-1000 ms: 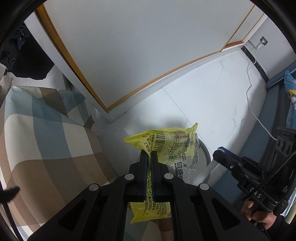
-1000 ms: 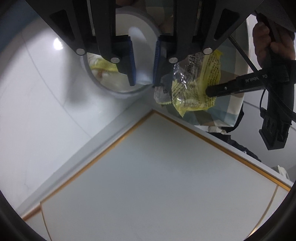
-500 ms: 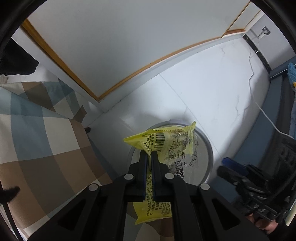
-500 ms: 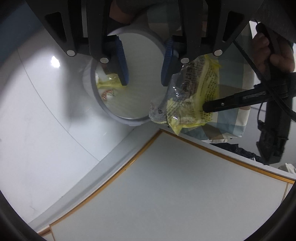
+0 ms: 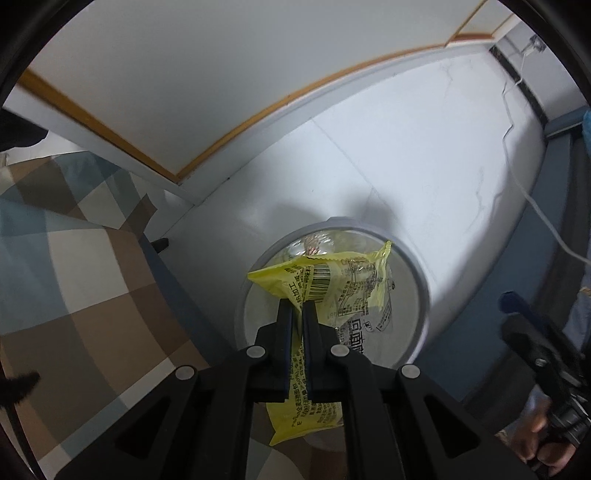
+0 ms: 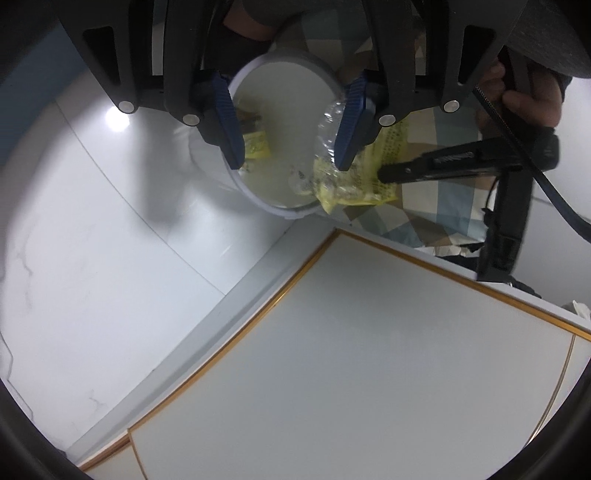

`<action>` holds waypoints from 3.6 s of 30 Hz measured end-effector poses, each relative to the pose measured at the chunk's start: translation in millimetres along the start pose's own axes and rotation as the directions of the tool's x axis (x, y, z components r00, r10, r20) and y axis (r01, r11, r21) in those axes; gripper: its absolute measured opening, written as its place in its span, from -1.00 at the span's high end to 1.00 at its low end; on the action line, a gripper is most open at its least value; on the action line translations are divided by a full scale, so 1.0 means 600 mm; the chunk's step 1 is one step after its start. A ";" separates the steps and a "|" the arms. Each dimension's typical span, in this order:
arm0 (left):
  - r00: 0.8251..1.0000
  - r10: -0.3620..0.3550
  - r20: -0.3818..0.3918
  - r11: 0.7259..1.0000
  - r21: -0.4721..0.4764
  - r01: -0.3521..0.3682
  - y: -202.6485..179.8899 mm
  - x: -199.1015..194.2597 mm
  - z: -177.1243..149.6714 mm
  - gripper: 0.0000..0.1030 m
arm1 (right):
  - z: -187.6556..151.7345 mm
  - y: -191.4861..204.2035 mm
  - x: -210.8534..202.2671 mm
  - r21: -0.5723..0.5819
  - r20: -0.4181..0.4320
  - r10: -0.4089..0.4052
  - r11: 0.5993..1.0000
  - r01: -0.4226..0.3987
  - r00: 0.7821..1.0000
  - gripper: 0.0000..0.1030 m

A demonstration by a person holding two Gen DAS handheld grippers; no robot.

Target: Collect trash

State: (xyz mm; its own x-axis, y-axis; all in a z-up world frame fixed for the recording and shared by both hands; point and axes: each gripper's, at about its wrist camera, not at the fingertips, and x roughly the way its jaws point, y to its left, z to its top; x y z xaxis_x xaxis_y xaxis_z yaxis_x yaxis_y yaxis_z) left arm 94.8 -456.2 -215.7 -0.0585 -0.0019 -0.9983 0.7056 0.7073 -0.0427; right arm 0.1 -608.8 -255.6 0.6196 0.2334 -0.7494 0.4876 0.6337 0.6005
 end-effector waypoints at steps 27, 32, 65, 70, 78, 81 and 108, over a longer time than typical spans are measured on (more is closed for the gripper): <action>0.997 -0.062 0.051 0.995 -0.074 0.066 0.026 -0.023 -0.027 -0.40 | 0.010 0.005 0.008 0.037 -0.019 -0.019 0.999 0.019 1.000 -0.32; 0.986 -0.043 0.162 0.994 -0.094 0.058 0.033 -0.084 -0.045 -0.44 | 0.016 0.015 -0.010 0.032 -0.013 -0.022 0.999 0.022 1.000 -0.38; 0.917 0.027 0.397 0.987 -0.157 0.039 0.043 -0.249 -0.150 -0.44 | 0.020 0.138 -0.129 -0.112 -0.030 -0.108 0.988 0.104 0.994 -0.71; 0.920 0.021 0.391 0.986 -0.161 0.045 0.046 -0.249 -0.154 -0.44 | 0.019 0.140 -0.130 -0.110 -0.025 -0.111 0.988 0.108 0.993 -0.71; 0.923 0.018 0.386 0.984 -0.173 0.054 0.046 -0.249 -0.156 -0.44 | 0.018 0.142 -0.127 -0.102 -0.027 -0.115 0.988 0.111 0.993 -0.71; 0.922 0.016 0.387 0.984 -0.167 0.053 0.044 -0.250 -0.156 -0.44 | 0.020 0.141 -0.128 -0.100 -0.022 -0.116 0.989 0.113 0.993 -0.71; 0.919 -0.001 0.394 0.985 -0.156 0.068 0.042 -0.256 -0.160 -0.44 | 0.018 0.140 -0.125 -0.085 -0.020 -0.127 0.988 0.125 0.992 -0.71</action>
State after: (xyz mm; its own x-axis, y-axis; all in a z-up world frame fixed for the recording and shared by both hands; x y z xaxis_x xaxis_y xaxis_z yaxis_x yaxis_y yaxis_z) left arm 53.6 -370.1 -59.4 0.2235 -0.2809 -0.9334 0.5808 0.8074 -0.1039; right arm 1.4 -581.3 -146.2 0.5402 0.1654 -0.8251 0.5072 0.7184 0.4761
